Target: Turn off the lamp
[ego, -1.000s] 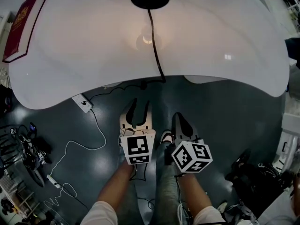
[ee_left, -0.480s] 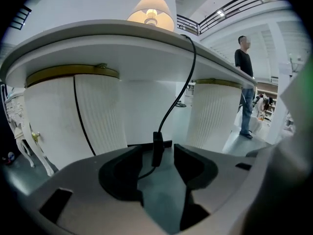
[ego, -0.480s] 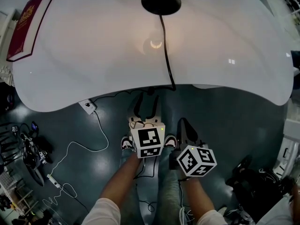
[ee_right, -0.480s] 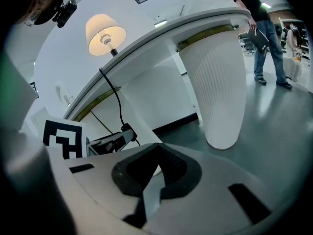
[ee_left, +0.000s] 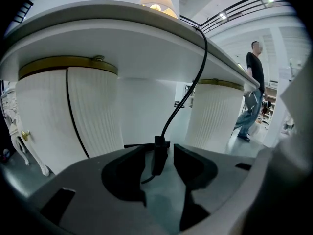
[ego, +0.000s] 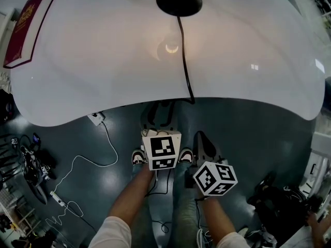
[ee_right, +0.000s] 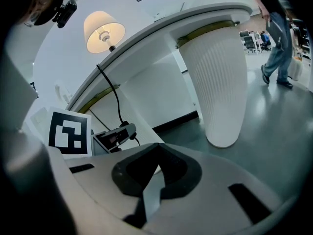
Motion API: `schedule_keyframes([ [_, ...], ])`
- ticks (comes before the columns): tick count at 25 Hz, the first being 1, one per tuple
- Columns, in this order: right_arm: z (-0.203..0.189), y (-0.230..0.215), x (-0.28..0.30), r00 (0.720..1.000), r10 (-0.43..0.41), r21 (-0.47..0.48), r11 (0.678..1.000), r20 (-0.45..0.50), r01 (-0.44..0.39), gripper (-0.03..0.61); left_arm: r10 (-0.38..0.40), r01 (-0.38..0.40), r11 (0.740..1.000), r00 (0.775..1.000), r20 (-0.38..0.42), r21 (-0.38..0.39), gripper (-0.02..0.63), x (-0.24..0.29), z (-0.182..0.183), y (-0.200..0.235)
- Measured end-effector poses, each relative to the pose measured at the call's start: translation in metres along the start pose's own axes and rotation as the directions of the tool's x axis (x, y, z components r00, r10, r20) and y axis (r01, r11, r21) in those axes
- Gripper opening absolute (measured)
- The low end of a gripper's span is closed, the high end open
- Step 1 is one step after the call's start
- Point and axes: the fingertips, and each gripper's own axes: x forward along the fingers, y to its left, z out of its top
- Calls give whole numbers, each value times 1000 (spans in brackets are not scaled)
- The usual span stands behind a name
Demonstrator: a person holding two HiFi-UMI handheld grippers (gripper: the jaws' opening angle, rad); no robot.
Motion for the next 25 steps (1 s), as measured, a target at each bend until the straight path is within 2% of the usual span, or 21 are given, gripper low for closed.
schedule_keyframes([
  [5,-2,-2,2,1000,-3,9,1000,-5,3,-2,-3,3,1000,1000,2,-4,184,3,2,0],
  [8,-2,-1,4,1000,-3,12,1000,-7,4,-2,11,-11,1000,1000,-1,-1,135,4,1,3],
  [13,-3,0,6,1000,-4,15,1000,-6,4,-2,10,-10,1000,1000,-4,2,135,5,1,4],
  [19,-2,-1,6,1000,-5,17,1000,-7,5,-2,19,-19,1000,1000,0,23,94,5,3,2],
  [25,-1,-2,7,1000,-8,17,1000,-6,8,-2,10,-10,1000,1000,3,14,92,7,-2,-1],
])
